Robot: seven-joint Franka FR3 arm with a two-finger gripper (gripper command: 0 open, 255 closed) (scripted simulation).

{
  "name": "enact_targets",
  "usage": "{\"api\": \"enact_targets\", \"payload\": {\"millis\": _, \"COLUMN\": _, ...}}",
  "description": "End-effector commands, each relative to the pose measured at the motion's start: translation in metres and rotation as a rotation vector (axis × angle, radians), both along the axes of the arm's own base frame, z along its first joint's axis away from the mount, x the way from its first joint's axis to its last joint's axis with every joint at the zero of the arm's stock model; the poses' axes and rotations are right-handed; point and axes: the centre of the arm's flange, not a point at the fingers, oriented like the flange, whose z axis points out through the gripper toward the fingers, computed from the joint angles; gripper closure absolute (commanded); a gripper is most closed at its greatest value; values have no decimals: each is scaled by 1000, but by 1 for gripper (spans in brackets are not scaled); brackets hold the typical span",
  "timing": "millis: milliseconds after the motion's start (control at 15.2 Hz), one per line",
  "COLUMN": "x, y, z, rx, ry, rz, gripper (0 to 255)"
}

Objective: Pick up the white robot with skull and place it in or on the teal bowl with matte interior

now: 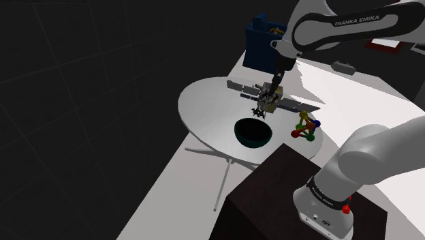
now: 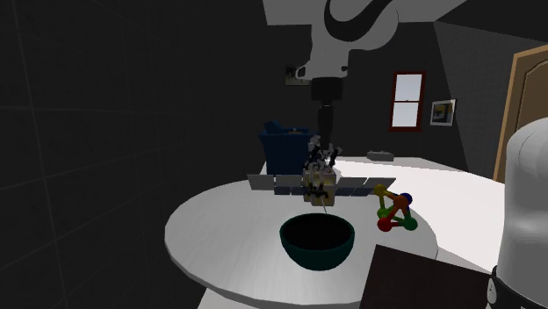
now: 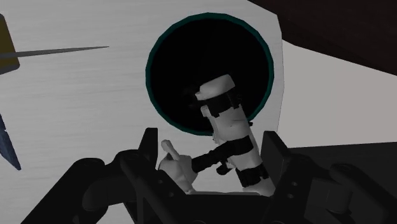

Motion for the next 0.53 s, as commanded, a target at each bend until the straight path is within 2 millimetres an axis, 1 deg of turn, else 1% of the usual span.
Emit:
{"api": "enact_targets", "payload": {"millis": 0, "x": -1, "y": 0, "z": -10, "rx": 0, "ry": -1, "rz": 0, "gripper": 255}}
{"api": "enact_targets", "payload": {"millis": 462, "x": -1, "y": 0, "z": -47, "rx": 0, "ry": -1, "rz": 0, "gripper": 255}}
